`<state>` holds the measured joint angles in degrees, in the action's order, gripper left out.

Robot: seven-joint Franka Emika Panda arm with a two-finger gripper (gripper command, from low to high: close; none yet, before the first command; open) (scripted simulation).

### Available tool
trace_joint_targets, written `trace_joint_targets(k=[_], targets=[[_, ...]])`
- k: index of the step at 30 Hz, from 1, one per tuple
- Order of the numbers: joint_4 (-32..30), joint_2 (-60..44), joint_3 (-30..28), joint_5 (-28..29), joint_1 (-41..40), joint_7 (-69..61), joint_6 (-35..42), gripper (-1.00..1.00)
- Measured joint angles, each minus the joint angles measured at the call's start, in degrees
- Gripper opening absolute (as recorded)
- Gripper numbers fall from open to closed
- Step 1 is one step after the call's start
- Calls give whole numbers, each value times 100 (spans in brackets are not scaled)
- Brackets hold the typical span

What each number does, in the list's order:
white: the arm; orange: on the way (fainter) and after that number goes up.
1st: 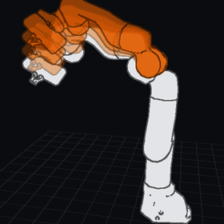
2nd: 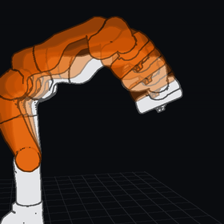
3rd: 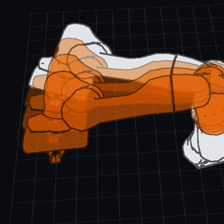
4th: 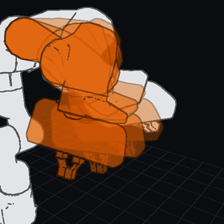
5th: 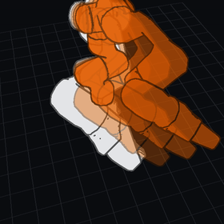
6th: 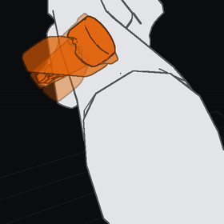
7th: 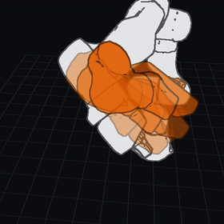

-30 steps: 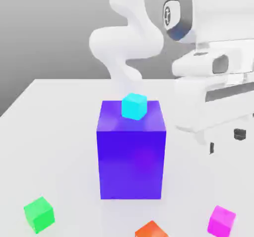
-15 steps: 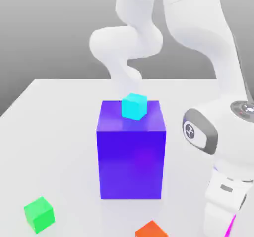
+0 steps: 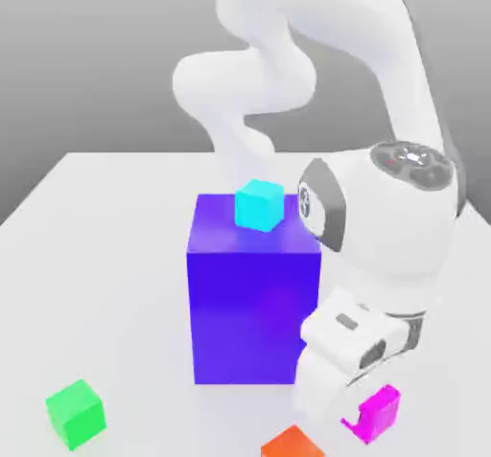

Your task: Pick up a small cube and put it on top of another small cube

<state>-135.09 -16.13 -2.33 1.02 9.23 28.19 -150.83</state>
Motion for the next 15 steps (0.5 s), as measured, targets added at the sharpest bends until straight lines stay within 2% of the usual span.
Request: trace_joint_targets(k=[7,11,12,15], targets=[[-319,458,-1069,-480,-906,976,154,-100],[-241,-94,-1372,-1162,-1567,1171,-270,-100],[-222,-265,-1326,-1294,-1667,1125,-413,100],[-222,-265,-1326,-1294,-1667,1125,-413,100]])
